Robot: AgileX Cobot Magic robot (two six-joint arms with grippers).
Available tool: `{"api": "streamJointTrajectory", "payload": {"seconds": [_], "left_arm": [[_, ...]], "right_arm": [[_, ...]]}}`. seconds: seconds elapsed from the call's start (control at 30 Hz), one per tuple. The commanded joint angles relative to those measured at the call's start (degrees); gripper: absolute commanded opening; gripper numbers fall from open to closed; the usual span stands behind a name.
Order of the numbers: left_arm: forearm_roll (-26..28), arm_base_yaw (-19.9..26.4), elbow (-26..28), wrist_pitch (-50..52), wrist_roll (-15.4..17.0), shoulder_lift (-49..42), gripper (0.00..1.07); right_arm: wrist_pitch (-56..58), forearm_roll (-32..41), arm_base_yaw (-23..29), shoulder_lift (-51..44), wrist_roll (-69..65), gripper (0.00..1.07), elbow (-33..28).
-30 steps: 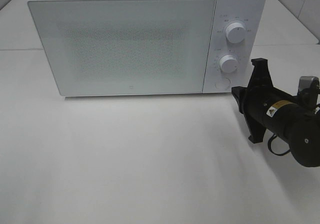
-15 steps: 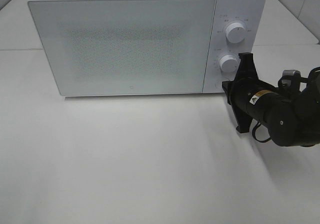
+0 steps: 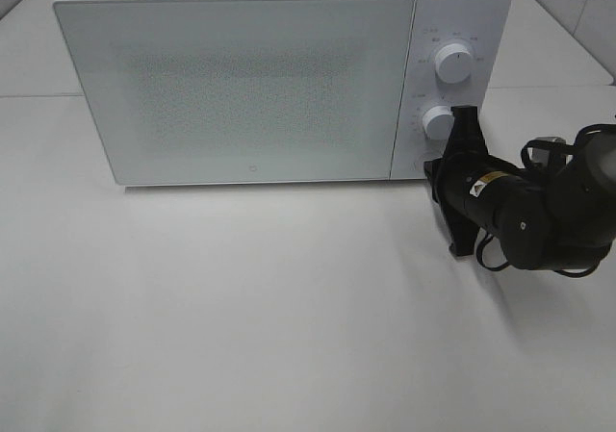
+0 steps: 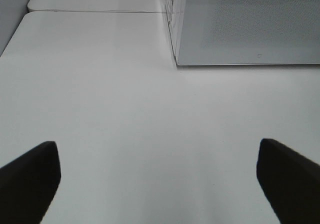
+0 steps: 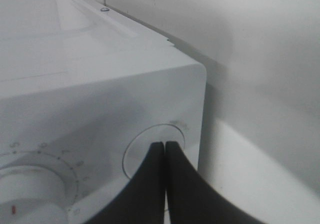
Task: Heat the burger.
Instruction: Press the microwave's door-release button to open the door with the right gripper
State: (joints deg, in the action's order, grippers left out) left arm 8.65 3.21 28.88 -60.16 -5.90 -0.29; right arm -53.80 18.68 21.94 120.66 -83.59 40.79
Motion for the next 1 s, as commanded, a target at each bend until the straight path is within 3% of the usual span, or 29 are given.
{"api": "streamJointTrajectory", "payload": {"seconds": [0.03, 1.0], "left_arm": [[0.17, 0.23, -0.23, 0.74, 0.40, -0.86, 1.00], [0.17, 0.23, -0.23, 0.74, 0.40, -0.86, 1.00]], "right_arm": [[0.17, 0.86, -0.06, -0.17, 2.69, 0.00, 1.20], [-5.16, 2.64, -0.86, 0.00, 2.75, 0.00, 5.56]]}}
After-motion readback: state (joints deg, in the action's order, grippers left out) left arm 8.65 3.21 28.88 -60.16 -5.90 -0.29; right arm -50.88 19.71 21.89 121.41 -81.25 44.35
